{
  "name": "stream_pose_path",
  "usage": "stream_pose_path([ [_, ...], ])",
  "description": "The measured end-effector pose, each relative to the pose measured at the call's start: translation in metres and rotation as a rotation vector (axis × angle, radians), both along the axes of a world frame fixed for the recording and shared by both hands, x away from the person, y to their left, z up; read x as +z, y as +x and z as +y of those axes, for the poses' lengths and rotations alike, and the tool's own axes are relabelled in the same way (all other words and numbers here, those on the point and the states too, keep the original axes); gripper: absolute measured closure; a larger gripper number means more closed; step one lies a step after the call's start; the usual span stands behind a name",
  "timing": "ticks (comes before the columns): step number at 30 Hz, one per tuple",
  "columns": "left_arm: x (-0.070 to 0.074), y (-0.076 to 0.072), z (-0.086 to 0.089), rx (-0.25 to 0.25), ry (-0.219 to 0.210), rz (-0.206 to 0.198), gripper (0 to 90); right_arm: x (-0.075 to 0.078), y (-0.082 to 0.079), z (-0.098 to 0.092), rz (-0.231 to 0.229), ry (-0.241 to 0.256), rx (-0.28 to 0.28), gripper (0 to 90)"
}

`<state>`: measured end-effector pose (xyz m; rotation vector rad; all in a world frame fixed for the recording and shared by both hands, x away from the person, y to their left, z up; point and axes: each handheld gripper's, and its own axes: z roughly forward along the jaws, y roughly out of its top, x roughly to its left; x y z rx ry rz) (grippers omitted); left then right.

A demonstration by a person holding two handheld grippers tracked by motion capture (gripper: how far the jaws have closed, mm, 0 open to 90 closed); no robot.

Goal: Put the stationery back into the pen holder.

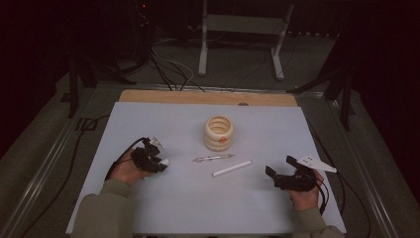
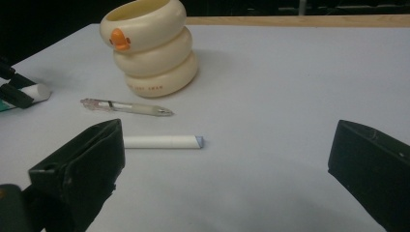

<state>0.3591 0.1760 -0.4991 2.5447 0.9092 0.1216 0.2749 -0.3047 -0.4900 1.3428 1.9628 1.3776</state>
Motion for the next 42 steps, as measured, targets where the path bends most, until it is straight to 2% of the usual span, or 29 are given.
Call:
stream_pose_path([
  [2, 0.0, 0.0, 0.001, -0.003, -0.002, -0.002, 66.1, 0.0, 0.0, -0.001, 0.0, 0.001, 0.0, 0.0],
  [11, -0.001, 0.002, 0.007, 0.029, -0.063, 0.008, 66.2, -0.001, 0.0, 0.0, 0.003, 0.001, 0.002, 0.0],
  [18, 0.003, 0.005, 0.006, 0.057, -0.146, 0.015, 66.1, -0.001, 0.0, -0.001, 0.002, 0.008, -0.002, 0.0],
  [23, 0.011, 0.006, 0.007, 0.075, -0.185, 0.007, 66.1, -0.001, 0.0, -0.001, 0.002, 0.008, 0.0, 0.0],
  [30, 0.026, 0.008, 0.007, 0.112, -0.253, -0.023, 66.1, -0.001, 0.0, -0.001, 0.002, 0.009, 0.0, 0.0],
  [36, 0.037, 0.009, 0.002, 0.117, -0.294, -0.05, 66.1, -0.001, 0.0, -0.001, 0.001, 0.011, 0.001, 0.0],
  [42, 0.049, 0.012, -0.006, 0.118, -0.316, -0.074, 66.1, -0.001, 0.0, -0.001, 0.002, 0.011, 0.001, 0.0],
])
